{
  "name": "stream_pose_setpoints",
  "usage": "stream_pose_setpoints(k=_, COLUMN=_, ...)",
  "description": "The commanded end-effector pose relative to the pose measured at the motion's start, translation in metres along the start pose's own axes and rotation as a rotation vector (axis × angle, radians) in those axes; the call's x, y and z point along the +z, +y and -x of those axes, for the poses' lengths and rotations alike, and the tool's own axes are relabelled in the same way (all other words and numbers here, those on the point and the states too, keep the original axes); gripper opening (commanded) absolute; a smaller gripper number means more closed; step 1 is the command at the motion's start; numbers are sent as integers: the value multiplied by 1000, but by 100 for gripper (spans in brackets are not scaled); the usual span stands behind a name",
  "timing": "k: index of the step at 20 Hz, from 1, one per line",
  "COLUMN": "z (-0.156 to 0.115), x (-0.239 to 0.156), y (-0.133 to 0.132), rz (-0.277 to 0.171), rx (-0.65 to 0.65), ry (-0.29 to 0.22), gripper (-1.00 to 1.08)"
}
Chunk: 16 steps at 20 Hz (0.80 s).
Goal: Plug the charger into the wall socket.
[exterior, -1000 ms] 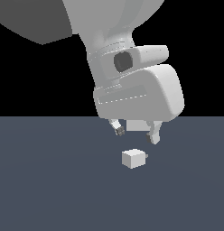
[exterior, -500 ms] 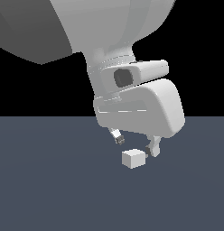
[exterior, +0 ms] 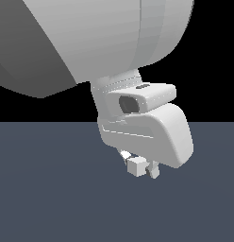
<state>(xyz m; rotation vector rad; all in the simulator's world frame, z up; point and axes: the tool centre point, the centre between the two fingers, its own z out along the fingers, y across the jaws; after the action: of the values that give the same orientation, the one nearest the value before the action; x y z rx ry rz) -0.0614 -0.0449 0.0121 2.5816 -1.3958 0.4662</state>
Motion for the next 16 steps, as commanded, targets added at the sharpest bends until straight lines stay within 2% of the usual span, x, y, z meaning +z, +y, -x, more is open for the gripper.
stream_pose_setpoints(k=1, z=0, x=1, y=0, rz=-1, rx=0, ry=0, gripper=-100)
stream_pose_setpoints(k=16, z=-4, x=-1, y=0, rz=-10, rx=-23, ry=1, gripper=-100)
